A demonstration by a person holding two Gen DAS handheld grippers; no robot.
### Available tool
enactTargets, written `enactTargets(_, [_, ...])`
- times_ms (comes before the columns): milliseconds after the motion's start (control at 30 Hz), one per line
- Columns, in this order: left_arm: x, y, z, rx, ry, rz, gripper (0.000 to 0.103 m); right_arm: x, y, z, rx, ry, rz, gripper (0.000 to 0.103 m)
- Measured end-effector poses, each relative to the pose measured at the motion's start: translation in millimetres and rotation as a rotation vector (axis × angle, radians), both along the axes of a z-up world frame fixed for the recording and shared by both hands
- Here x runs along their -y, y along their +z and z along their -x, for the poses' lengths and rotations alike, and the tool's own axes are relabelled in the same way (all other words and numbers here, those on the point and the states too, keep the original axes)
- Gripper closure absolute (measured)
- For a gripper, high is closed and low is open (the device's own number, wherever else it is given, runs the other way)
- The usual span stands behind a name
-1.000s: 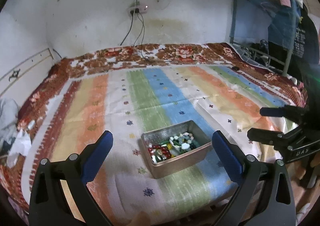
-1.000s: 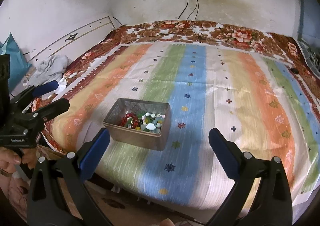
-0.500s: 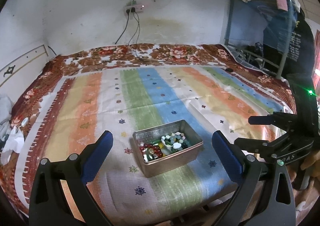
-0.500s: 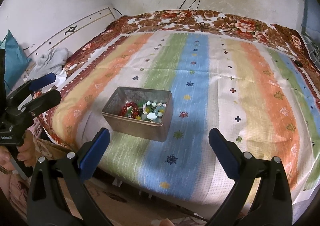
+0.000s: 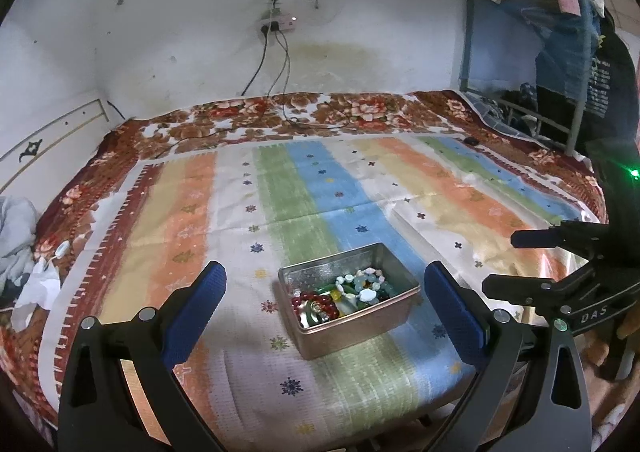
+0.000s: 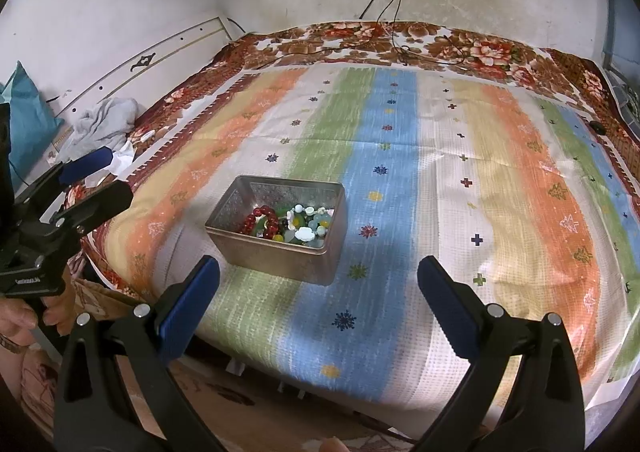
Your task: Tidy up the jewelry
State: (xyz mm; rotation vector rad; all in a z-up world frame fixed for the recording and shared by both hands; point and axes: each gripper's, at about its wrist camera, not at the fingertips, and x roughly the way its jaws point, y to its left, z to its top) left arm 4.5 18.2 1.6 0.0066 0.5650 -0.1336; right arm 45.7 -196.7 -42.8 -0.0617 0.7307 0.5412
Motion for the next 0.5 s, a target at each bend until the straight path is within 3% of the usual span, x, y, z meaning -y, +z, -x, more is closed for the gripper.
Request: enactTargets(500, [-2.7,-3.9,-3.2,-0.027,0.012,0.017,0.006,-1.1,-1.7,0.3,-0.007,0.000,0.007,0.005])
